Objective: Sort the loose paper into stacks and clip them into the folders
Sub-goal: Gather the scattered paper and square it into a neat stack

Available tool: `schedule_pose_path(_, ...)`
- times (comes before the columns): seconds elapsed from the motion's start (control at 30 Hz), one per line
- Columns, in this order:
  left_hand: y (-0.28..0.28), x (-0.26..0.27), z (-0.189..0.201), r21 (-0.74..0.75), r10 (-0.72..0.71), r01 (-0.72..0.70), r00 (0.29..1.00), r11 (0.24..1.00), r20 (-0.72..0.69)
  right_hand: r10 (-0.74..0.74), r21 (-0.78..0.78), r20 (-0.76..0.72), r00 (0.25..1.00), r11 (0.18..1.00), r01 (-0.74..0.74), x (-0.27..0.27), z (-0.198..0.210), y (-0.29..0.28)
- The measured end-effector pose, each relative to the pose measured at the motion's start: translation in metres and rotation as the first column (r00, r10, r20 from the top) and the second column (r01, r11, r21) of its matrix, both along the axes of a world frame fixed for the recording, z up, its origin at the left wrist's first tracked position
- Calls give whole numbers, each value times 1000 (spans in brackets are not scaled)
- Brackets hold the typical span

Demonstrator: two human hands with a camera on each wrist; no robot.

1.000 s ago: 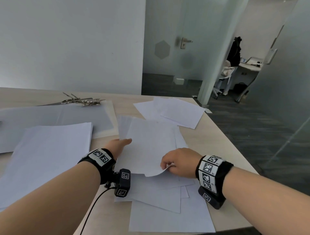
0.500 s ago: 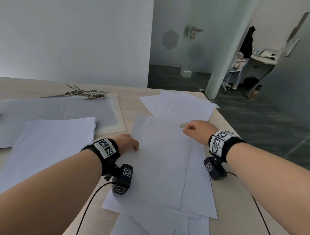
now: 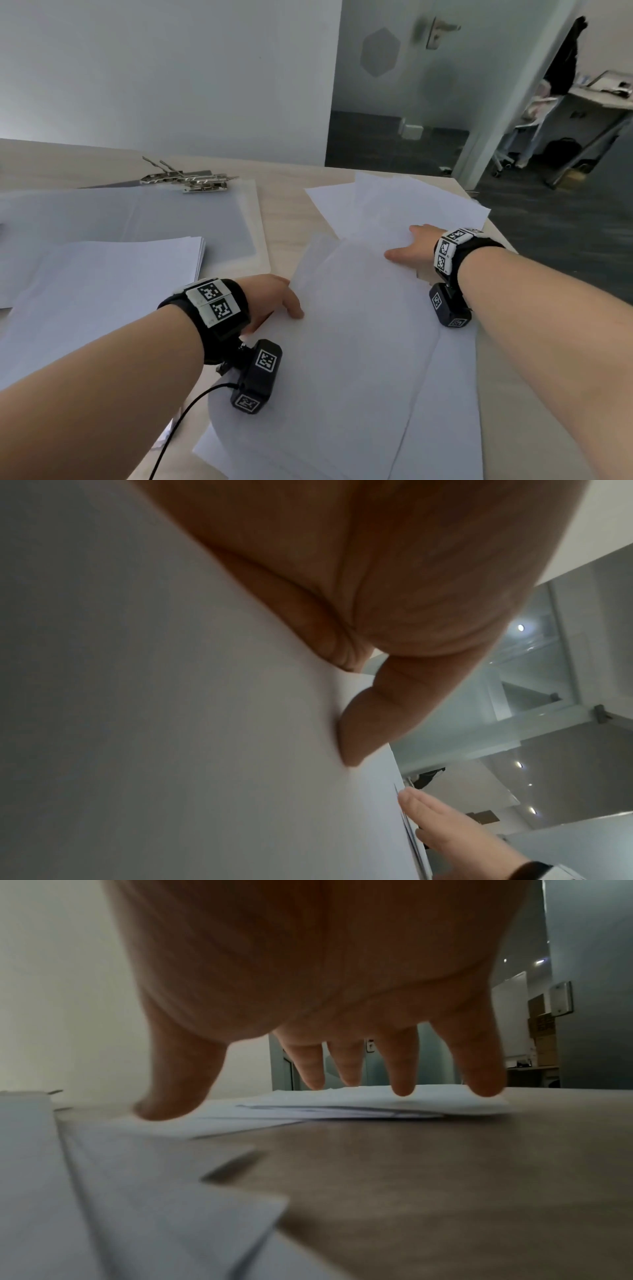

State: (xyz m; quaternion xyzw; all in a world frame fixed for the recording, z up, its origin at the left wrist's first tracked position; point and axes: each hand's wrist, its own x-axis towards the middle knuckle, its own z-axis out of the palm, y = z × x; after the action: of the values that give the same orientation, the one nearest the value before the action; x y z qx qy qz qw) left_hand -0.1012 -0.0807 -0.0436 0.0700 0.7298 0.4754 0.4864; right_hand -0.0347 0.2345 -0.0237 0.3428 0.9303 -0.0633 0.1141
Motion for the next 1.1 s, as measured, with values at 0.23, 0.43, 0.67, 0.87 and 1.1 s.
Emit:
schedule_pose_path(0.23,1,-3,-1,-2,-9,9,1000,1000,12,-6,-14,43,999,1000,6,-16,-7,10)
schedule_pose_path(0.43,1,-3,-2,-13,-25,24,999,1000,-23,61,72,35,998,995,-63,-18,-5,16)
schedule_pose_path(0.67,-1,-3,-1,-16,10,-11,999,1000,-40,-61,-47,-177,982,997,53,-2,8,16)
schedule_pose_path(0.87,-4,10,7,-17,88,-90,992,996,-89,-40,-179,-393,919,983,-34,43,45,-15)
schedule_pose_path(1.1,-11,24,10,-4,262,-272,931,962,-254,139,-173,-379,915,961,-217,115,66,-76)
